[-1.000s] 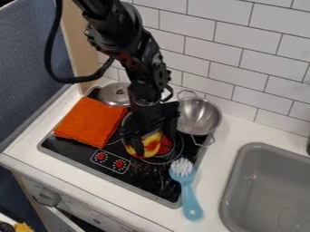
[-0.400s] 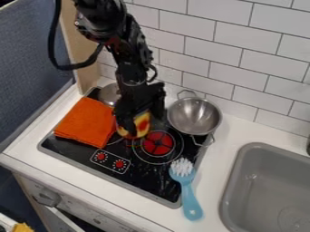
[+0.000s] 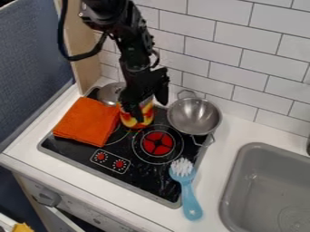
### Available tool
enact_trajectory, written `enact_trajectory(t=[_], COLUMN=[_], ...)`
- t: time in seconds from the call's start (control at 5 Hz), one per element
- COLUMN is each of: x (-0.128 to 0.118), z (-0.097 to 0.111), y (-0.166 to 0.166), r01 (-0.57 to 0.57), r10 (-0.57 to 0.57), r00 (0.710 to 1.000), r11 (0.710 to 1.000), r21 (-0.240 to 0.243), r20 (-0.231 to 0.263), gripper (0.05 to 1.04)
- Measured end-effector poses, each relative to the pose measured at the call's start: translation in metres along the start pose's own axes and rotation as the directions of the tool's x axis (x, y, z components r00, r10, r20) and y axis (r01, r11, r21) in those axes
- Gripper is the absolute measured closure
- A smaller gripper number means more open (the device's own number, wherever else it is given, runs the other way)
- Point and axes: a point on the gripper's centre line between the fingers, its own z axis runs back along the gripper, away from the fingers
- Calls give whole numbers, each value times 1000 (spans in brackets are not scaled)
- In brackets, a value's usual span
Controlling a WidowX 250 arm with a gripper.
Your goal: Moved to the can to the middle of the top of the two burners
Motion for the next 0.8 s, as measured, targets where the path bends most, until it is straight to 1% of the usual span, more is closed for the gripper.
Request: enact_trajectory(t=[0.2,0.4,0.6,0.8], x=[2,1,-6,-10], z=[3,3,0,24], y=[-8,-8,0,0], r01=[4,5,9,19], r10=[-4,-5,-9,-19], r00=[1000,1000,1000,1000], r11=[1000,1000,1000,999], r21=[-20,-19,-7,-36], r20=[4,0,-25,-6], gripper=[83,83,83,83])
